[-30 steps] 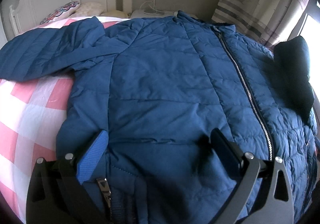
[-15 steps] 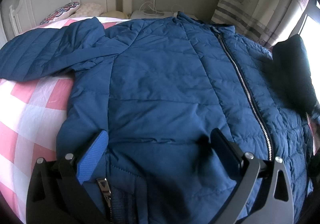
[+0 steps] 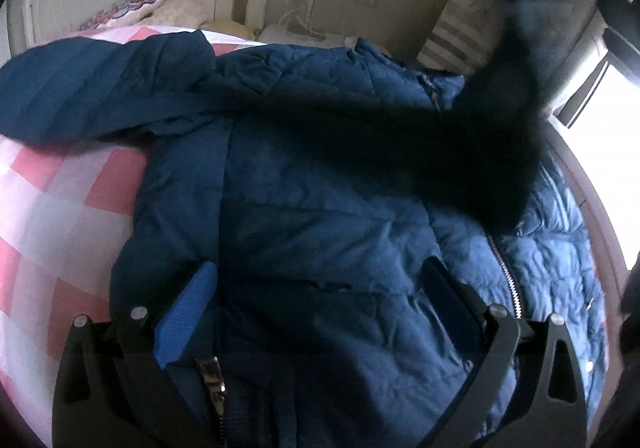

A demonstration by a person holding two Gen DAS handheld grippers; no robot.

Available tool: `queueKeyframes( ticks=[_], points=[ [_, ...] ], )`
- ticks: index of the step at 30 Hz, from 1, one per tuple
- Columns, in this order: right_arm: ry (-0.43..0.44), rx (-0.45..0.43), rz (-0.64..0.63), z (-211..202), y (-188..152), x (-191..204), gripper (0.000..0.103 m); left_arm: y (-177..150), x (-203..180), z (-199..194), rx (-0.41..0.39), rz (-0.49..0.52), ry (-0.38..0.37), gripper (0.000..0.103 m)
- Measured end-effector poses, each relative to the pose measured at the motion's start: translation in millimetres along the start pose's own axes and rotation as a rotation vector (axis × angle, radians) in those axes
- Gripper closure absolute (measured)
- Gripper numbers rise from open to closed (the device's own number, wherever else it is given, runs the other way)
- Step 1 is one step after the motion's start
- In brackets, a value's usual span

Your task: Fold large clothes

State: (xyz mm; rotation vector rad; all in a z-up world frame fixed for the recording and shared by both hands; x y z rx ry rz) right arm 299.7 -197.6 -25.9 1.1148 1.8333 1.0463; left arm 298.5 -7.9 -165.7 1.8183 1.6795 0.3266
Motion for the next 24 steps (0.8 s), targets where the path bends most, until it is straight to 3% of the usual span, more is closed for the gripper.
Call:
queueKeyframes(
  ticks=[2, 5, 7, 10, 13, 14, 16, 17, 18, 19, 24],
  points=[
    [0.016, -0.021, 0.003, -2.7, -0.6, 6.0, 0.008, 1.3, 1.3, -1.0, -0.005, -0.015, -0.019, 0.002],
    [-0.006, -0.044, 0.051, -10.0, -9.1, -15.2, 0.009, 2.7, 2.0, -0.7, -0.009, -0.027, -0.030, 0.002],
    [-0.076, -0.025, 0.090, -30.4, -25.3, -32.2, 0.009, 3.0, 1.8, -0.4, -0.009, -0.026, -0.030, 0.002],
    [-0.210, 0.068, 0.208, -40.3, -60.4, -92.2, 0.012, 4.4, 1.9, 0.2, -0.009, -0.028, -0.031, 0.002],
    [-0.375, 0.229, 0.381, -28.9, -117.8, -174.1, 0.019, 5.3, 1.7, 0.7, -0.009, -0.022, -0.021, 0.002],
    [-0.424, 0.324, 0.408, -21.6, -144.9, -196.9, 0.020, 4.1, 1.0, 0.6, -0.009, -0.019, -0.018, 0.002],
    [-0.483, 0.518, 0.475, -18.6, -202.6, -225.1, 0.033, 2.4, 1.9, 0.5, -0.009, -0.015, -0.015, 0.002],
    [-0.436, 0.507, 0.585, -22.5, -214.0, -238.3, 0.040, 1.2, 2.4, -0.1, -0.010, -0.016, -0.018, 0.002],
    [-0.450, 0.478, 0.657, -30.2, -216.7, -251.8, 0.043, 1.2, 2.2, -0.2, -0.011, -0.015, -0.015, 0.002],
    [-0.492, 0.479, 0.680, -34.6, -221.9, -262.4, 0.042, 1.4, 2.4, -0.6, -0.013, -0.012, -0.014, 0.002],
    [-0.428, 0.455, 0.776, -30.6, -241.2, -278.1, 0.039, 0.6, 3.5, -1.3, -0.009, -0.012, -0.013, 0.002]
  ],
)
Point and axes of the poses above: each gripper's, at about its wrist camera, not at the fingertips, and z roughly the way its jaws point, x to its left, y to its top, the point moved 5 cm from there along z, roughly the way its jaws point
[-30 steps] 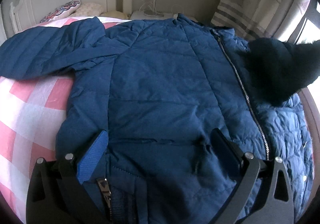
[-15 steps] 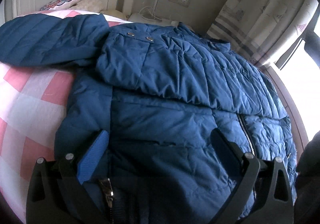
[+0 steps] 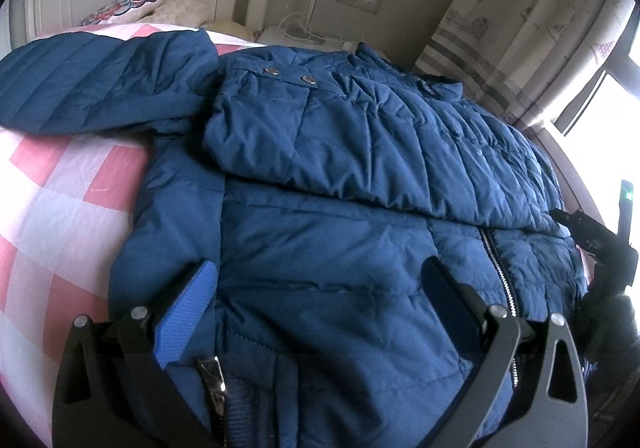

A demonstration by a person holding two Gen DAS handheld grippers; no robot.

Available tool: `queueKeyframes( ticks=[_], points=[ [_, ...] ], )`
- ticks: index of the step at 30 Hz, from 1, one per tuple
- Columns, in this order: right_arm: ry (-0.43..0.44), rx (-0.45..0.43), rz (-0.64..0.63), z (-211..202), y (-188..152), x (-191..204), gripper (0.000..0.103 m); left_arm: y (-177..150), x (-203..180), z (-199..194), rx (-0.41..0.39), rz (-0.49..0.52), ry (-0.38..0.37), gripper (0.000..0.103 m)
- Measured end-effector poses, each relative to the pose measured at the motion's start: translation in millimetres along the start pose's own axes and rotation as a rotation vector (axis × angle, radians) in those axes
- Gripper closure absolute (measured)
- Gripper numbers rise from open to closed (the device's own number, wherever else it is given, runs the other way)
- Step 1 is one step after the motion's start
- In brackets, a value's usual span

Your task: Fold large clothes

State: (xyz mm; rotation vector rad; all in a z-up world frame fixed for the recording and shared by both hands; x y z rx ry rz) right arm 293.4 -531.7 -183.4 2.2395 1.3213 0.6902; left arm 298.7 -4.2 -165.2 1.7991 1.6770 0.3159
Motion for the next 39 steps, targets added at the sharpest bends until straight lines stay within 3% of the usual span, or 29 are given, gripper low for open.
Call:
queueKeyframes(
  ticks=[3, 8, 12, 14, 15, 18, 21, 22, 23, 24, 27, 30, 33, 36, 39],
  points=[
    [-0.012, 0.014, -0.006, 5.6, 0.5, -5.5, 0.035, -1.9, -1.2, 0.4, 0.009, 0.018, 0.011, 0.002],
    [-0.062, 0.019, -0.051, -17.8, -17.4, 18.0, 0.032, -19.7, -20.7, 1.3, 0.047, 0.205, 0.168, 0.002],
    [-0.037, 0.018, -0.020, -28.2, -24.3, 13.0, 0.029, -20.5, -14.2, -0.2, 0.053, 0.182, 0.141, 0.002],
    [-0.128, -0.032, -0.013, -40.9, -18.7, 13.3, 0.028, -18.0, -9.3, 1.7, 0.063, 0.157, 0.122, 0.002],
    [-0.144, -0.099, -0.061, -51.0, -11.6, 23.9, 0.028, -17.8, -9.2, 2.9, 0.063, 0.158, 0.124, 0.002],
    [-0.072, -0.195, -0.236, -63.5, 3.9, 69.8, 0.027, -18.7, -12.4, 4.3, 0.060, 0.173, 0.147, 0.002],
    [0.070, -0.127, -0.361, -46.5, 11.9, 108.0, 0.017, -18.6, -13.0, 3.6, 0.060, 0.170, 0.146, 0.002],
    [0.069, -0.059, -0.396, -27.0, 13.8, 114.1, 0.017, -18.6, -13.1, 4.0, 0.061, 0.170, 0.146, 0.002],
    [-0.011, -0.014, -0.409, -9.6, 15.3, 109.6, 0.017, -18.2, -12.5, 3.8, 0.060, 0.168, 0.144, 0.002],
    [-0.148, 0.033, -0.380, 12.7, 18.6, 92.6, 0.013, -18.0, -12.0, 3.5, 0.059, 0.165, 0.139, 0.002],
    [-0.086, 0.045, -0.101, 16.4, 25.2, 57.9, 0.013, -16.8, -7.2, -0.5, 0.044, 0.133, 0.096, 0.002],
    [0.017, -0.055, -0.131, -20.4, 17.8, 80.9, 0.014, -11.2, 3.8, -9.3, 0.009, 0.060, 0.016, 0.002],
    [0.094, -0.093, -0.280, -49.0, -4.5, 118.7, 0.013, 4.4, 41.9, -27.6, -0.064, -0.133, -0.037, 0.002],
    [0.090, -0.040, -0.458, -46.8, -40.1, 148.5, 0.012, 22.0, 108.6, -52.4, -0.151, -0.378, 0.005, 0.002],
    [0.056, 0.032, -0.477, -17.0, -58.8, 146.0, 0.010, 34.0, 187.8, -67.0, -0.185, -0.577, 0.072, 0.002]
  ],
)
Point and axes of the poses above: each gripper's, at about its wrist camera, not at the fingertips, and z roughly the way its jaws point, x to its left, y to its top, the point moved 5 cm from there along z, roughly the way its jaws point
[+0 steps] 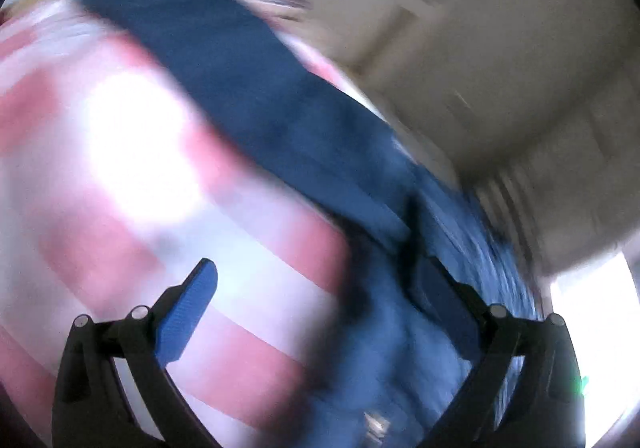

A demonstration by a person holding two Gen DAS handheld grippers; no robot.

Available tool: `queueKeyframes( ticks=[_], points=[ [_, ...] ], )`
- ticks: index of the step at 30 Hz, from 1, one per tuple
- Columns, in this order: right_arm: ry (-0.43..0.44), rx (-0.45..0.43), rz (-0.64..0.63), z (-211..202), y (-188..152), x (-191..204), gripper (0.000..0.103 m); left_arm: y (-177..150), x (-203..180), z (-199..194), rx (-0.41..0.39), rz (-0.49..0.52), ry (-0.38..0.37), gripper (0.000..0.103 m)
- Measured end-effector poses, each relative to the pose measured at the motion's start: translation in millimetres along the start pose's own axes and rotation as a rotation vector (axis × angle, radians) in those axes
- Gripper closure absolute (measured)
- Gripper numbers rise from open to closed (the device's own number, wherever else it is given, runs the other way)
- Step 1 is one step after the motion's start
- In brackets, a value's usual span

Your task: Fold large clothes

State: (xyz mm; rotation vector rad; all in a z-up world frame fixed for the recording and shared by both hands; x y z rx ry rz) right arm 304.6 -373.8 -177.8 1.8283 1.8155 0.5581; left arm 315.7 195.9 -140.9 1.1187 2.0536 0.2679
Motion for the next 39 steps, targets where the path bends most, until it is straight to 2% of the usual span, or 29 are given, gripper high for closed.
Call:
queueKeyframes(
  ticks=[2, 3, 4, 7, 9, 11, 12, 14, 16, 17, 19, 20, 21, 24, 25, 26, 27, 28, 30, 31, 32, 34, 36, 37, 39],
  points=[
    [0.014, -0.004, 0.034, 5.9, 3.5, -3.5, 0.009, 36.4, 42.9, 2.8, -0.021, -0.118, 0.017, 0.003],
    [0.015, -0.004, 0.035, 9.2, 5.0, -3.1, 0.009, 50.0, 57.0, 7.8, -0.002, -0.173, -0.051, 0.002],
    [0.016, -0.002, 0.036, 12.0, 3.1, -3.8, 0.009, 65.1, 72.2, 16.6, 0.052, -0.268, -0.132, 0.002],
    [0.022, -0.010, 0.040, 14.2, 4.3, -3.2, 0.008, 85.5, 95.9, 28.8, 0.159, -0.534, -0.206, 0.002],
    [0.040, -0.021, 0.049, 10.1, 1.4, -2.5, 0.008, 91.8, 106.6, 31.6, 0.198, -0.707, -0.256, 0.003],
    [0.056, -0.029, 0.063, 2.9, -0.2, -4.3, 0.008, 92.0, 104.4, 26.0, 0.218, -0.774, -0.333, 0.003],
    [0.066, -0.034, 0.069, 4.7, 0.6, -5.9, 0.008, 89.0, 97.9, 21.9, 0.249, -0.804, -0.412, 0.003],
    [0.072, -0.031, 0.071, -2.1, -1.8, -5.0, 0.008, 88.1, 88.4, 10.2, 0.267, -0.810, -0.493, 0.003],
    [0.065, -0.024, 0.065, -0.6, -1.5, -2.5, 0.008, 98.7, 91.5, -7.3, 0.169, -0.738, -0.433, 0.003],
    [0.060, -0.023, 0.061, -0.1, -1.2, -1.4, 0.008, 108.6, 97.9, -18.8, 0.073, -0.670, -0.335, 0.003],
    [0.060, -0.025, 0.059, 1.0, -0.6, -1.6, 0.008, 124.7, 112.6, -30.0, -0.066, -0.582, -0.153, 0.002],
    [0.061, -0.026, 0.060, 1.0, -0.5, -1.7, 0.008, 135.2, 122.7, -27.8, -0.130, -0.533, -0.034, 0.002],
    [0.062, -0.026, 0.062, 1.1, -0.4, -1.9, 0.008, 141.7, 129.6, -21.6, -0.154, -0.506, 0.026, 0.003],
    [0.062, -0.025, 0.061, 1.5, 0.0, -2.1, 0.008, 161.3, 128.0, 4.5, -0.146, -0.417, 0.147, 0.004],
    [0.060, -0.025, 0.062, 1.1, -0.7, -1.4, 0.008, 166.6, 120.8, 6.4, -0.167, -0.375, 0.166, 0.026],
    [0.061, -0.026, 0.063, 0.8, -0.7, -1.4, 0.008, 177.3, 106.7, 12.9, -0.193, -0.273, 0.129, 0.052],
    [0.062, -0.027, 0.064, 0.5, -0.9, -1.5, 0.008, 181.3, 97.3, 21.1, -0.175, -0.216, 0.090, 0.090],
    [0.064, -0.030, 0.065, 0.1, -0.9, -1.5, 0.008, 182.8, 88.5, 27.8, -0.162, -0.193, 0.090, 0.096],
    [0.069, -0.037, 0.067, -0.7, -0.8, -1.2, 0.008, 182.6, 71.6, 15.1, -0.235, -0.164, 0.073, 0.100],
    [0.072, -0.040, 0.070, -1.2, -0.8, -1.4, 0.008, 178.7, 55.9, 3.2, -0.284, -0.126, 0.039, 0.101],
    [0.076, -0.044, 0.075, -1.5, -0.6, -2.2, 0.008, 168.8, 22.3, -11.8, -0.335, -0.045, -0.007, 0.101],
    [0.090, -0.062, 0.093, -3.9, -0.1, -5.3, 0.008, 144.9, -31.0, -25.1, -0.356, 0.080, -0.079, 0.101],
    [0.107, -0.084, 0.122, -7.5, 0.2, -9.6, 0.008, 97.0, -111.1, -34.2, -0.314, 0.272, -0.223, 0.101],
    [0.118, -0.098, 0.144, -9.7, 0.5, -13.8, 0.008, 65.9, -150.5, -33.2, -0.270, 0.363, -0.289, 0.101],
    [0.136, -0.111, 0.175, -11.7, 0.4, -19.6, 0.008, 8.8, -206.1, -25.4, -0.170, 0.491, -0.397, 0.101]
  ],
)
Point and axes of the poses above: each gripper's, at about its wrist camera, not at the fingertips, and z roughly the way its jaws point, x to its left, y to its top, the point moved 5 cm from there along z, roughly the way its jaws point
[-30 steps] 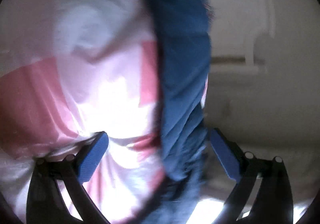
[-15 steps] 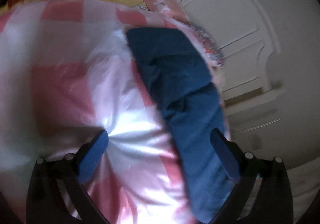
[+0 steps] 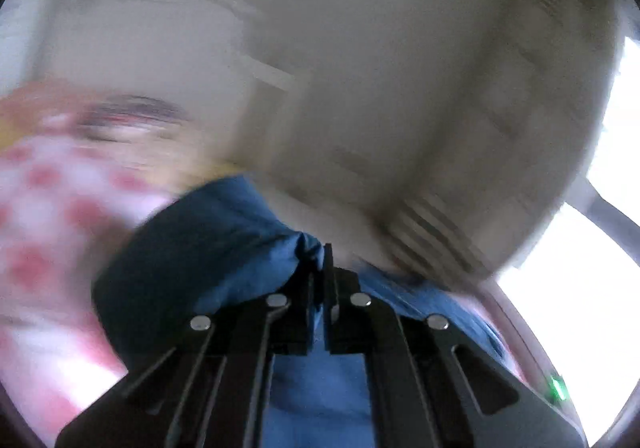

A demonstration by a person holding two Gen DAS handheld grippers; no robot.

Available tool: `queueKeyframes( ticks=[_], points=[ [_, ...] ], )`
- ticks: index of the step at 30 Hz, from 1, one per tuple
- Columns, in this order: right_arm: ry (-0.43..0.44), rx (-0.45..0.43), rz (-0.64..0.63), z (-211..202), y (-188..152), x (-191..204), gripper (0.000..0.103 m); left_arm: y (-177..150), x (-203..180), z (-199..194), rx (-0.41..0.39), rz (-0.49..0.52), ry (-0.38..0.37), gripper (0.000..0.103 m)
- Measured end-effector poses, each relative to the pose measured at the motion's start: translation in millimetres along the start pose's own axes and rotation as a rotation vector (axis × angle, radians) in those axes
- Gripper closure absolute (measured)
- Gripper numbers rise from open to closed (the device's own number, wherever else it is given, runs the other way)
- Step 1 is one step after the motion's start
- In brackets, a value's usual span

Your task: Fold large clothes

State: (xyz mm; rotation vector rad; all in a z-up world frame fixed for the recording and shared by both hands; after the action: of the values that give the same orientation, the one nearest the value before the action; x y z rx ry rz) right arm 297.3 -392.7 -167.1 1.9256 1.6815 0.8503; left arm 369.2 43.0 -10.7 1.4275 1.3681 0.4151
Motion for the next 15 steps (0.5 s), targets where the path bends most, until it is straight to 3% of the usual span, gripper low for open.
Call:
queueKeyframes(
  ticks=[2, 4, 5, 7, 10, 12, 14, 15],
  points=[
    [0.018, -0.005, 0.038, -1.0, 1.2, -6.3, 0.008, -38.5, -65.9, 37.4, 0.110, 0.085, -0.094, 0.099],
    [0.032, 0.000, 0.068, -0.1, 1.8, -12.0, 0.008, -73.3, -105.4, 71.9, 0.218, 0.120, -0.151, 0.091],
    [0.034, 0.002, 0.078, 0.3, 1.7, -14.2, 0.008, -97.6, -119.6, 95.6, 0.308, 0.124, -0.171, 0.087],
    [0.040, 0.004, 0.088, 0.9, 2.0, -15.7, 0.008, -139.8, -135.1, 120.1, 0.446, 0.126, -0.173, 0.063],
    [0.042, 0.006, 0.085, 1.5, 2.6, -15.8, 0.008, -147.0, -134.3, 113.9, 0.425, 0.215, -0.129, 0.056],
    [0.049, 0.007, 0.084, 2.1, 3.6, -15.7, 0.008, -137.0, -137.0, 85.2, 0.346, 0.284, -0.091, 0.051],
    [0.054, 0.004, 0.088, 1.8, 3.4, -16.2, 0.008, -111.3, -110.7, 51.3, 0.229, 0.252, -0.046, 0.031],
    [0.057, 0.002, 0.091, 1.6, 4.2, -16.7, 0.008, -98.7, -104.3, 34.2, 0.162, 0.223, 0.006, 0.015]
  ],
)
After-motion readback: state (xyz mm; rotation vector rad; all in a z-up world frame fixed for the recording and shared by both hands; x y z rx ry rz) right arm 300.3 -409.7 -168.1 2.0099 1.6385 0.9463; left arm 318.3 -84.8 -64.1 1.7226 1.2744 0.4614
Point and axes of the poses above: each gripper's, at about its wrist camera, not at the fingertips, and z roughly the way its jaws point, x to its left, y to its top, the point moved 5 cm from there along z, roughly the way its jaws point
